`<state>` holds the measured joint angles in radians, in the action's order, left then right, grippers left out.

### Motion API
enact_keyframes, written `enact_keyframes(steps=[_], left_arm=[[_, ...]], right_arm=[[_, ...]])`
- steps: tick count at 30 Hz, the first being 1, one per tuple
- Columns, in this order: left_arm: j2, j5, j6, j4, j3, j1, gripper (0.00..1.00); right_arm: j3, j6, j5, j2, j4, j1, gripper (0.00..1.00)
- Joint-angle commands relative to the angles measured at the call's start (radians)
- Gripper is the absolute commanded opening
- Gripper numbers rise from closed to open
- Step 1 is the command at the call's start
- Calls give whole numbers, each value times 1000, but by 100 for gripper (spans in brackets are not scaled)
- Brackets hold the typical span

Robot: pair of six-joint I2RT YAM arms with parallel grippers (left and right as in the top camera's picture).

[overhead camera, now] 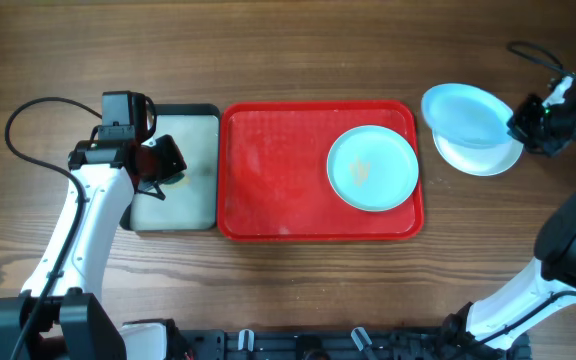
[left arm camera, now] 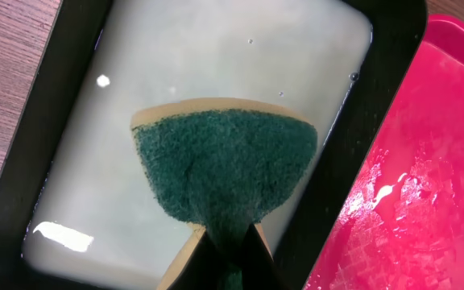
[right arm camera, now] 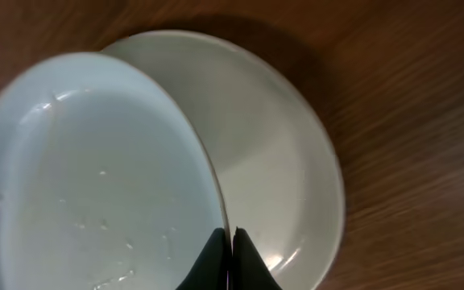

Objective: Clean dirty plates on tray and stack at the side
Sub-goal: 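Carry the light-blue plate right and stack it on the white plate, then move the right gripper to the rim of the last light-blue plate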

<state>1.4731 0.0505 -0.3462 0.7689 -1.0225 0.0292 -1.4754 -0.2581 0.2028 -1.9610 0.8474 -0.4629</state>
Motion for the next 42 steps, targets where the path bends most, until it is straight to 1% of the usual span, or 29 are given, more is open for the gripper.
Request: enact_keyframes(steps=[1,5,9,11,12,13,16,17,19,20,24,28,30,32,36,37,40,42], left_arm=[[-14,5,-2,-6,4,1,4],[-14,5,-2,-6,5,1,4],[-14,5,-2,-6,4,1,4],[-14,5,-2,-6,4,1,4],[-14,5,-2,-6,4,1,4],[-14,5,-2,-6,4,1,4],[-14,5,-2,-6,4,1,4],[-14,5,-2,-6,4,1,4],[-14,5,-2,-7,4,1,4],[-14,5,-2,-8,4,1,4],[-14,5,-2,-8,5,1,4],[-14,5,-2,-8,5,1,4],[-14,5,-2,-7,5,1,4],[-14,5,-2,-7,5,1,4],[-14,5,-2,-6,5,1,4],[-14,5,-2,-6,5,1,4],[-14,5,-2,-5,5,1,4],[-14,5,-2,-3,5,1,4]], right_arm=[[32,-34,-74,31,-18,5,4],[51,-40,-134,31,-28,5,4],[60,-41,-137,31,-34,5,5],[60,-41,-137,31,-34,6,10],[60,-40,-137,31,-35,7,16],[60,-40,-137,31,-35,7,25],[60,-41,-136,31,-32,8,38],[60,-40,-131,31,-27,11,44],[59,-37,-88,31,-23,21,51],[58,-31,-51,31,-18,33,52],[55,-21,-13,31,16,116,52],[55,77,72,31,58,257,49],[55,118,55,31,85,331,49],[60,129,9,31,105,395,49],[73,127,-179,31,122,501,48],[77,127,-195,31,122,516,47],[84,127,-205,29,123,547,38],[93,127,-205,29,122,550,37]])
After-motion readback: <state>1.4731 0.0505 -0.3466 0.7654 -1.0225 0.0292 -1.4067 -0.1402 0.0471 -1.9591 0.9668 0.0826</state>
